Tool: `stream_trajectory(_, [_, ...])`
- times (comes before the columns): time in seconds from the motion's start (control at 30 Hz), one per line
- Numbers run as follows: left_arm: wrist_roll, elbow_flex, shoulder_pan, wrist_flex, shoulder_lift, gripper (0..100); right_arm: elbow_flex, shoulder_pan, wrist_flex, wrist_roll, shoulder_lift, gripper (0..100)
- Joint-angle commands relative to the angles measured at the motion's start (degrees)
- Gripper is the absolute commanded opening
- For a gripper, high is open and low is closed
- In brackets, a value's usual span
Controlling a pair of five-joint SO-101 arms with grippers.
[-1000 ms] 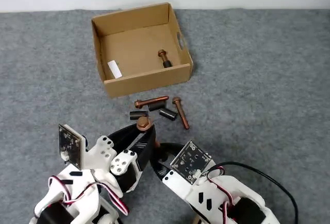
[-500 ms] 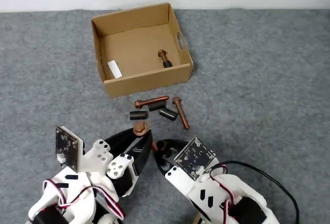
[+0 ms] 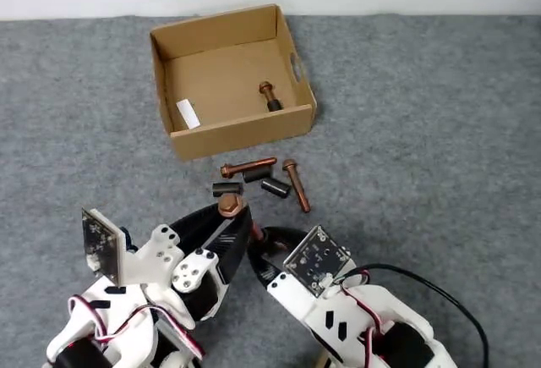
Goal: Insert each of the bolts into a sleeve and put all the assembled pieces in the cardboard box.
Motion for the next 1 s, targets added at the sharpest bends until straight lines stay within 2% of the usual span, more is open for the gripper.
stream_trajectory(0.0, [0.18, -0.48, -0.09, -2.64, 0.53, 0, -0.44, -1.36, -1.71, 0.35, 0.4, 0.9])
stream_trajectory(0.17, [0.18, 0.66, -0.09, -1.85, 0.53, 0, -0.44, -1.27, -1.8, 0.35, 0.4, 0.9])
stream_trajectory(0.37, [0.0, -0.4, 0.0, 3.25, 0.35, 0, -0.44, -1.19, -1.71, 0.35, 0.4, 0.9])
stream_trajectory(0.7, [-0.26, 3.21, 0.26, 3.69, 0.53, 0, -0.44, -1.19, -2.15, 0.53, 0.4, 0.9])
stream_trajectory(0.83, [-4.57, 6.55, 0.35, 4.4, 0.53, 0, -0.44, -1.19, -2.15, 0.53, 0.4, 0.9])
stream_trajectory(0.97, [-9.32, 9.19, 2.55, 8.88, 0.53, 1, -0.44, -1.19, -2.15, 0.53, 0.4, 0.9])
